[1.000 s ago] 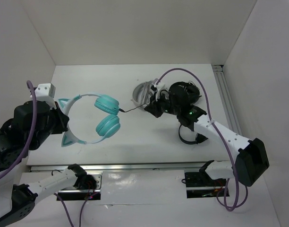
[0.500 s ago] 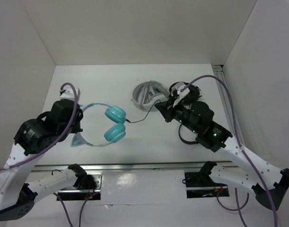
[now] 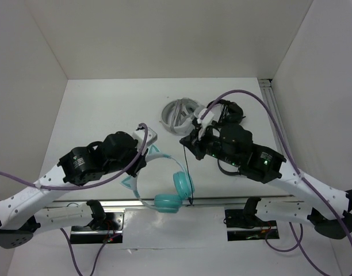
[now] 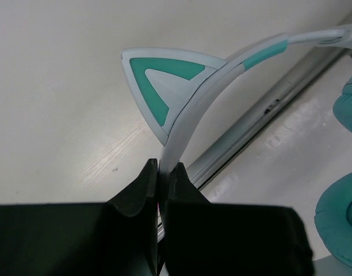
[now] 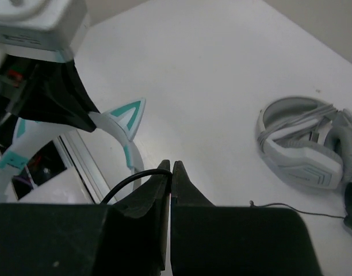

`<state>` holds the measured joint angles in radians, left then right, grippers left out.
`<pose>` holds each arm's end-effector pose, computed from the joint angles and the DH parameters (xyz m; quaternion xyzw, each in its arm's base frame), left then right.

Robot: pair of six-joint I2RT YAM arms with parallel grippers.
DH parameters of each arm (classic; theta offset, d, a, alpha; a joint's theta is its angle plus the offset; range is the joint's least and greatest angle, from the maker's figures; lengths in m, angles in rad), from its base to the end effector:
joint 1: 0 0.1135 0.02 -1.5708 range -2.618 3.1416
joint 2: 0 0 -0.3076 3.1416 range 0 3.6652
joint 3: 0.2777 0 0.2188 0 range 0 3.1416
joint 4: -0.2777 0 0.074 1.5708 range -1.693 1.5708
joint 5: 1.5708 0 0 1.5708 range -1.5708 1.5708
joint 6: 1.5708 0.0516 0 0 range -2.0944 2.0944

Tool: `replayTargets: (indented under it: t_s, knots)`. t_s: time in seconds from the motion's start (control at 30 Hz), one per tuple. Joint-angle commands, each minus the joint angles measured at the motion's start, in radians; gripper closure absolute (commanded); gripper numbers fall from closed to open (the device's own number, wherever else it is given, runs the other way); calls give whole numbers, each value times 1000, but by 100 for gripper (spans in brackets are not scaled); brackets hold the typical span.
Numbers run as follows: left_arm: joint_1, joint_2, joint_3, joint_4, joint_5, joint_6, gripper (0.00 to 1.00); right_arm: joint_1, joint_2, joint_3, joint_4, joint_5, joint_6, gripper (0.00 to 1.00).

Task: Wrap the headphones

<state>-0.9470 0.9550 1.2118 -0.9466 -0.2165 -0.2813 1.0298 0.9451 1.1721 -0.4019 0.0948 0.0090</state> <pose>0.0829 -0.0963 0.3969 0.2503 0.8649 -0.1644 0.4028 0.0839 0.1302 0.4468 -0.3473 0.6826 0.2871 0.5753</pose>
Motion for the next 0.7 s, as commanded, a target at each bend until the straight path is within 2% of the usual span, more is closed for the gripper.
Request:
replayTargets:
  t_s: [0.0,0.17,0.33,0.67]
  knots:
    - [-19,-30,-1,176,181,68,100,18,15,-15,-65,60,-26,100]
    - [-19,-110,-21,198,255,91,100,18,38,-91,-31,86,-26,100]
    - [-19,-124,2,195,278,110,100,39,110,-81,-31,63,-17,100]
    - [-68,51,15,146,171,80,100,61,112,-28,-23,74,-17,100]
